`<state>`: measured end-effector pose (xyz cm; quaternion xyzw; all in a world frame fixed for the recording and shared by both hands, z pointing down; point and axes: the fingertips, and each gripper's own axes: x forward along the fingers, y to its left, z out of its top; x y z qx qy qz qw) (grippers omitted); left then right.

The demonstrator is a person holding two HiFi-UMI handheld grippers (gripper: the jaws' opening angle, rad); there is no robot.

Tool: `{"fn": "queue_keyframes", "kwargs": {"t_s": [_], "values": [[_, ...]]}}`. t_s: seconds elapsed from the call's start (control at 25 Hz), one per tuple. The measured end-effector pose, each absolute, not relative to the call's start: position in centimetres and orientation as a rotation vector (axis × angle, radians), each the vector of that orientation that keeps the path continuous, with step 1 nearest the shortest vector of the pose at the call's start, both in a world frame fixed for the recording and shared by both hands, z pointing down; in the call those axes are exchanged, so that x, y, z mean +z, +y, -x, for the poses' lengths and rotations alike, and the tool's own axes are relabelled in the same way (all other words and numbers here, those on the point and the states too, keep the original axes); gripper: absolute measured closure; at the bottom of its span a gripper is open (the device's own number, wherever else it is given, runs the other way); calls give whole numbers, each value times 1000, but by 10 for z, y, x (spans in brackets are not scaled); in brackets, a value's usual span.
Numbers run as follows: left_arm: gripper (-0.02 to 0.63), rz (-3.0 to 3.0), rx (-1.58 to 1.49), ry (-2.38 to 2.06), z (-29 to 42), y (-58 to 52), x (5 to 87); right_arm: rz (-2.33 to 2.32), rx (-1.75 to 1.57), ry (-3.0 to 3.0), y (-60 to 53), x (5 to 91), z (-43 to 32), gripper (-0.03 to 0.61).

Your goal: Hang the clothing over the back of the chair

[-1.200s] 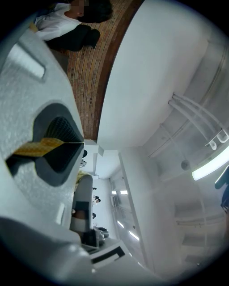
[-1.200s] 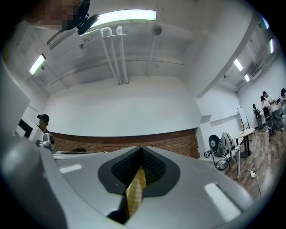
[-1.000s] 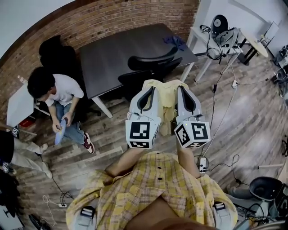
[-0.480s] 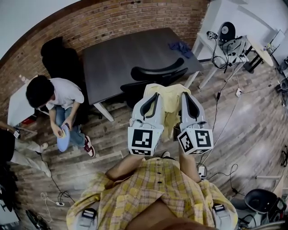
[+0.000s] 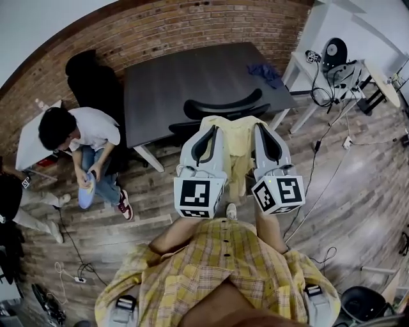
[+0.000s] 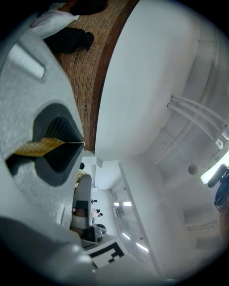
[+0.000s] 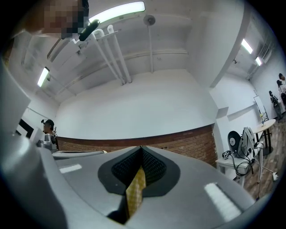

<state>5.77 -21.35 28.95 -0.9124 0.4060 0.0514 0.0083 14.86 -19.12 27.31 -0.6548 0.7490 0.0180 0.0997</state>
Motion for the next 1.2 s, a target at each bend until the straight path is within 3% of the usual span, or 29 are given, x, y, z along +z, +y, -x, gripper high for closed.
{"fn": "queue_keyframes", "kwargs": {"t_s": [1.2], "values": [[603,2581,268,1487,-96,-321,221,1686,271,2334,-307,195,-198,571]]}}
